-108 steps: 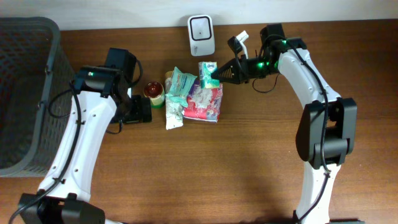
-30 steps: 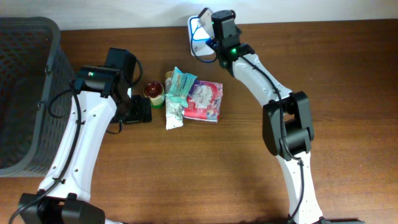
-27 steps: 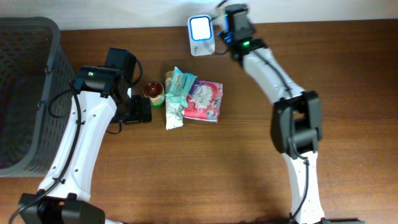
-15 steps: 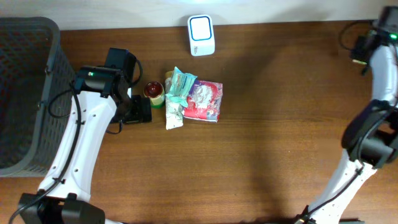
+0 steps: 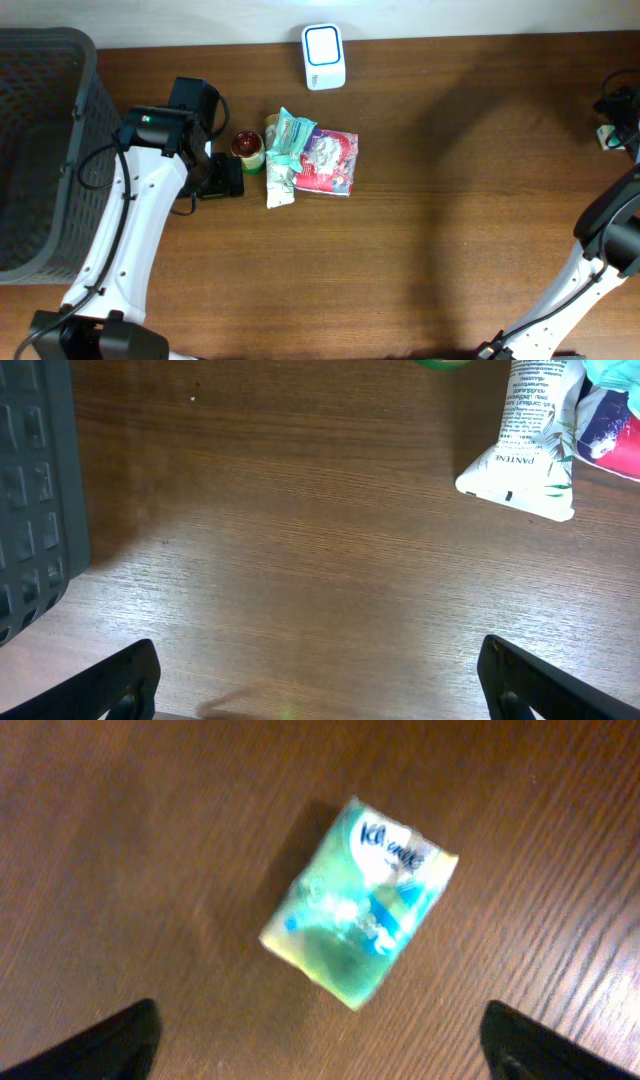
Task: Scan the item barcode
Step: 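Carry the tissue pack far right and drop it on the table, then move the right gripper back to the pink-purple snack bag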
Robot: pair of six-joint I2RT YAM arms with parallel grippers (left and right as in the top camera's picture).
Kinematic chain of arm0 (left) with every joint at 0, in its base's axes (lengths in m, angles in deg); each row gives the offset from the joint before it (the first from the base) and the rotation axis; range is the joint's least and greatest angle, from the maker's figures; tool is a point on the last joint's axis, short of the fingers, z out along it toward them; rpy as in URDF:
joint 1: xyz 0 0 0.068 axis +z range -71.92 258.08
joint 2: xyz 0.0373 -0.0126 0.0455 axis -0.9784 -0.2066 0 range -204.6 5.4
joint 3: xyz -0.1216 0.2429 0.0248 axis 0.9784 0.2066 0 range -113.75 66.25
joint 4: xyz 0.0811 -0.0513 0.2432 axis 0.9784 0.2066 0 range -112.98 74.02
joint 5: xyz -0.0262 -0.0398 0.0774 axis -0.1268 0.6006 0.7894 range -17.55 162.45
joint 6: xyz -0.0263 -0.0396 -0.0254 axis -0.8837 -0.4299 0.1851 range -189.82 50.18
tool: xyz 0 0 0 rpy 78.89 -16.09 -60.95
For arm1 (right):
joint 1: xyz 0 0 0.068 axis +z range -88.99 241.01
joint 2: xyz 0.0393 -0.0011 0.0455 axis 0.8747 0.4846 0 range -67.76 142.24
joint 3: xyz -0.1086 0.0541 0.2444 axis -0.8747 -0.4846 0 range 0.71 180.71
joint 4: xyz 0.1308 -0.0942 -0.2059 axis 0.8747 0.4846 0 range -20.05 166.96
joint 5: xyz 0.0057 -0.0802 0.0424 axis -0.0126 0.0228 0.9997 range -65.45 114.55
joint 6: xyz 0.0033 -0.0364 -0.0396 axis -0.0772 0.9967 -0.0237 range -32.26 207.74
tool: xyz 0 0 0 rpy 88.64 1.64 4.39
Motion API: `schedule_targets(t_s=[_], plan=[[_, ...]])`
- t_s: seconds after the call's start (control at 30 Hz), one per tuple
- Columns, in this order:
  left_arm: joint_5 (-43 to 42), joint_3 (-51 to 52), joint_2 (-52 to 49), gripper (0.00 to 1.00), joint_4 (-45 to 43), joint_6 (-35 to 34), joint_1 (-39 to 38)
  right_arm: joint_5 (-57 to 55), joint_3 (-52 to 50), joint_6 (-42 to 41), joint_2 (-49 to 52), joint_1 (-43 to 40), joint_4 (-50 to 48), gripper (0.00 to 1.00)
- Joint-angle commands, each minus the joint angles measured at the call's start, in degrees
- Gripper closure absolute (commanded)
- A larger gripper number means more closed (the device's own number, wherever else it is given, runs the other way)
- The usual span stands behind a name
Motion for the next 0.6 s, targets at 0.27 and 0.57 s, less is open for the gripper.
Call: schedule_targets(t_s=[0.27, 0.57], plan=[[0.4, 0.3, 0.9, 0.01, 0.0, -0.6, 0.2, 28.2, 0.1, 11.5, -14.0, 9.3, 12.7, 0.01], [0.4, 0.3, 0.9, 0.01, 0.0, -0.6, 0.2, 29.0, -5.2, 28.8, -13.9, 32.3, 30.8, 0.01]])
